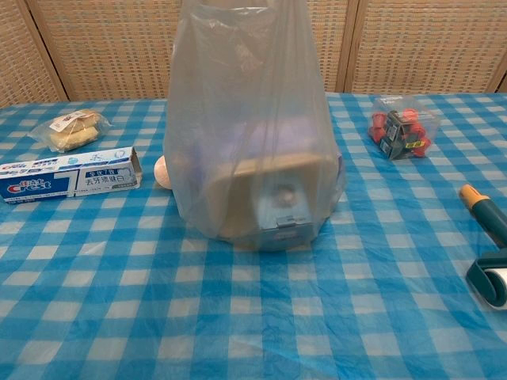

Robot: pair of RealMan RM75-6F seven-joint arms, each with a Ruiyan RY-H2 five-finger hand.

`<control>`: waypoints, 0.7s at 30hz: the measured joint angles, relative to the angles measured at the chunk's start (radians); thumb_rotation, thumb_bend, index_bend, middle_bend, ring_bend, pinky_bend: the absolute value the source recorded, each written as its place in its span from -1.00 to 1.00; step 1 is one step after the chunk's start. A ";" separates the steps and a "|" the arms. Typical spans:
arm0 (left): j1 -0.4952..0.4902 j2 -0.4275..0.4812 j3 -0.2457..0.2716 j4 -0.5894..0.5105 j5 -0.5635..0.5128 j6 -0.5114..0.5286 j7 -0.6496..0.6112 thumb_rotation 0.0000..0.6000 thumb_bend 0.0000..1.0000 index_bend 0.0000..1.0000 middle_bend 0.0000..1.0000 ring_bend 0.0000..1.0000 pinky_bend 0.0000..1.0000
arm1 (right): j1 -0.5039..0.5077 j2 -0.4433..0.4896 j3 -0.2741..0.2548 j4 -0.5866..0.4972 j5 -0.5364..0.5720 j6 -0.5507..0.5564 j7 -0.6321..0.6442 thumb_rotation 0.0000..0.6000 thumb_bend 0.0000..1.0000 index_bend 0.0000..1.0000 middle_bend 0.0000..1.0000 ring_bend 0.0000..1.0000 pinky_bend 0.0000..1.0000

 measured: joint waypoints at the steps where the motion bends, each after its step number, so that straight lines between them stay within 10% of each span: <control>1: 0.000 0.000 0.000 0.000 0.000 -0.001 0.000 1.00 -1.00 -1.00 -1.00 -1.00 -1.00 | 0.000 0.000 0.000 0.000 0.001 -0.001 0.000 1.00 -1.00 -0.90 -1.00 -1.00 -1.00; 21: -0.189 0.071 -0.078 -0.158 -0.026 -0.240 -0.225 1.00 -1.00 -1.00 -1.00 -1.00 -1.00 | 0.018 0.002 0.031 0.005 0.072 -0.043 0.015 1.00 -1.00 -0.88 -1.00 -1.00 -1.00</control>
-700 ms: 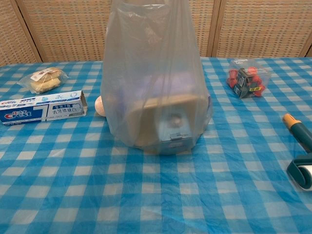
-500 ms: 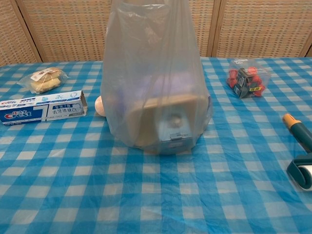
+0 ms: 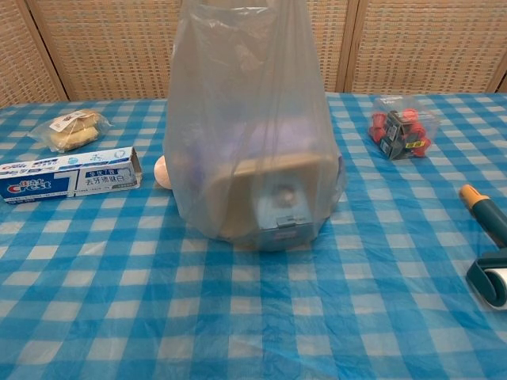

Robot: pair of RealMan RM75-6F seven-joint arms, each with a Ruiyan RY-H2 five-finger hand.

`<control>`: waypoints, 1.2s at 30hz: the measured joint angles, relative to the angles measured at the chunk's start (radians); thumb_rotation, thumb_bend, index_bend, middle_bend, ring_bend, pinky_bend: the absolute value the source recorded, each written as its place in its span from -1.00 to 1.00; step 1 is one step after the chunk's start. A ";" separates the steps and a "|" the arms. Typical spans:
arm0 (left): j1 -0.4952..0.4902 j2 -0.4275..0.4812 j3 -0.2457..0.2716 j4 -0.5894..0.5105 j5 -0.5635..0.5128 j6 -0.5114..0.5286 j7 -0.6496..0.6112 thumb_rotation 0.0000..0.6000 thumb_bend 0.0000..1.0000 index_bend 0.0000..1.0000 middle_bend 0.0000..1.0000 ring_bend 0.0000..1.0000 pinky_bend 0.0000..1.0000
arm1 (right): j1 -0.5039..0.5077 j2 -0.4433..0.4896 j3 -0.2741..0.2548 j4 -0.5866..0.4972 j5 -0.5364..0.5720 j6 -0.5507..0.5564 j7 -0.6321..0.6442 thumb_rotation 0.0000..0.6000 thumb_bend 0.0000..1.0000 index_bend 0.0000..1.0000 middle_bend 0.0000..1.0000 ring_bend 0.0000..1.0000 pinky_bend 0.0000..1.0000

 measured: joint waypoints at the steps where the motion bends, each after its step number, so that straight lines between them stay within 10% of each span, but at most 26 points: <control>1: -0.024 0.009 -0.014 -0.012 -0.005 -0.026 -0.041 1.00 -1.00 -1.00 -1.00 -1.00 -1.00 | 0.001 -0.001 0.002 0.001 0.006 -0.003 -0.001 1.00 -1.00 -0.88 -1.00 -1.00 -1.00; 21: -0.526 0.033 -0.324 -0.035 -0.102 -0.517 -1.274 1.00 -1.00 -1.00 -1.00 -1.00 -1.00 | 0.021 -0.017 0.043 0.049 0.123 -0.061 -0.006 1.00 -1.00 -0.87 -1.00 -1.00 -1.00; 36: -0.618 -0.130 -0.336 0.052 -0.202 -0.561 -1.425 1.00 -1.00 -1.00 -1.00 -1.00 -1.00 | 0.025 -0.016 0.044 0.055 0.138 -0.070 0.004 1.00 -1.00 -0.87 -1.00 -1.00 -1.00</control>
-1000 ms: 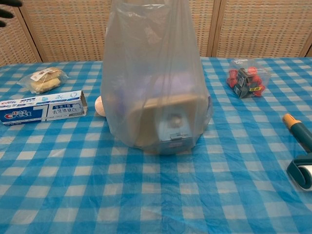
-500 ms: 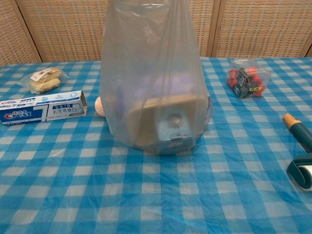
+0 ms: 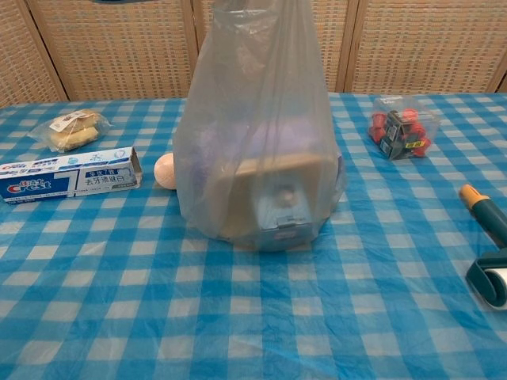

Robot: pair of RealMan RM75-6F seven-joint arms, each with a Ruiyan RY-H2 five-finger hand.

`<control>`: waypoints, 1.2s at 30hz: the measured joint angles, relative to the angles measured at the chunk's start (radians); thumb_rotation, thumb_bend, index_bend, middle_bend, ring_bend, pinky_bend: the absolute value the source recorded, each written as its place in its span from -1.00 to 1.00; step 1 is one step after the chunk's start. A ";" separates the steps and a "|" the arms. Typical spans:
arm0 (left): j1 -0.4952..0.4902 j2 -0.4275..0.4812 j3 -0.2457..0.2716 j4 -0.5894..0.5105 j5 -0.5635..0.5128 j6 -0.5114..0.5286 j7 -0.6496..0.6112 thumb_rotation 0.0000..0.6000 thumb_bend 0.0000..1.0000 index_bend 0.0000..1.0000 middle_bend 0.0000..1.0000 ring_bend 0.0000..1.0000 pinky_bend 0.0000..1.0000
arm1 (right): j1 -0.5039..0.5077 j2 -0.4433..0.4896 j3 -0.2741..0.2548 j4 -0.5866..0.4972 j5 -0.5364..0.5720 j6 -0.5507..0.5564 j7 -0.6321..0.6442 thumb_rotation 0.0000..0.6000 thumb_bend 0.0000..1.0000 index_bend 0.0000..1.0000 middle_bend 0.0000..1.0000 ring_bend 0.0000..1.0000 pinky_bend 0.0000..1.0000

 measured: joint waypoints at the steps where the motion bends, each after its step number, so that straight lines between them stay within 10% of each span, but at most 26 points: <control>1: 0.005 -0.002 0.003 0.001 -0.001 0.005 -0.002 1.00 -1.00 -1.00 -1.00 -1.00 -1.00 | 0.000 0.000 0.000 0.000 -0.001 0.000 0.001 1.00 -1.00 -0.87 -1.00 -1.00 -1.00; 36: 0.059 -0.043 0.059 0.062 0.050 0.082 -0.195 1.00 -1.00 -1.00 -1.00 -1.00 -1.00 | 0.004 0.003 -0.008 -0.003 -0.006 -0.003 0.007 1.00 -1.00 -0.85 -1.00 -1.00 -1.00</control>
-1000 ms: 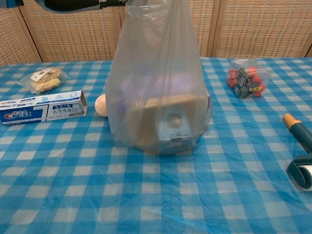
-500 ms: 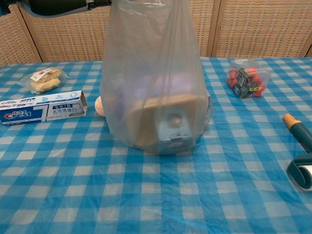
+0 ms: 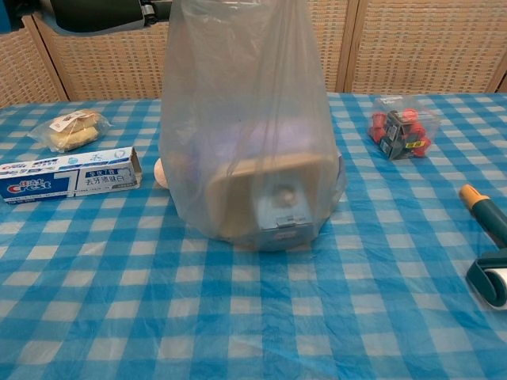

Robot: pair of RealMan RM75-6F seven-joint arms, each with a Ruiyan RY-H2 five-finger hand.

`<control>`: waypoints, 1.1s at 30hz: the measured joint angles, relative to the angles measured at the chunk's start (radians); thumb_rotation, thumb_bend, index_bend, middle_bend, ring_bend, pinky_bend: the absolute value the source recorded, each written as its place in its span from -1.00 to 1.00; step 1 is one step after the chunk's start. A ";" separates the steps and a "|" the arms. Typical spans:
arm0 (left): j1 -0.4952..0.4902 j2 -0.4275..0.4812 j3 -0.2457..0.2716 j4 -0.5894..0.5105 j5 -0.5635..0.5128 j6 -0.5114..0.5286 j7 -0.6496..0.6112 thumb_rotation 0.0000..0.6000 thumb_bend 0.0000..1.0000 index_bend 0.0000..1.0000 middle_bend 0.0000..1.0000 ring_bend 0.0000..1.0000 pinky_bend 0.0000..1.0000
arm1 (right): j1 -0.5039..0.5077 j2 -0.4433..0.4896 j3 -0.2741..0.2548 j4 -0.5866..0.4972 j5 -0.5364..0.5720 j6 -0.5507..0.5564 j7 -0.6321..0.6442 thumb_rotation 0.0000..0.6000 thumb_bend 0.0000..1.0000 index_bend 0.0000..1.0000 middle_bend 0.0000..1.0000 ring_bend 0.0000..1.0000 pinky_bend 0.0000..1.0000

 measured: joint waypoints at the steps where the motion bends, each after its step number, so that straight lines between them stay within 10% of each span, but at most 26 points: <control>1: -0.002 -0.001 -0.002 0.001 -0.002 -0.002 -0.001 1.00 -1.00 -1.00 -1.00 -1.00 -1.00 | 0.000 0.000 0.000 0.000 0.001 -0.001 0.000 1.00 -1.00 -0.85 -1.00 -1.00 -1.00; 33: -0.124 -0.094 -0.059 0.047 -0.062 -0.196 0.000 1.00 -1.00 -1.00 -1.00 -1.00 -1.00 | 0.002 0.009 0.003 0.003 0.015 -0.009 0.028 1.00 -1.00 -0.84 -1.00 -1.00 -1.00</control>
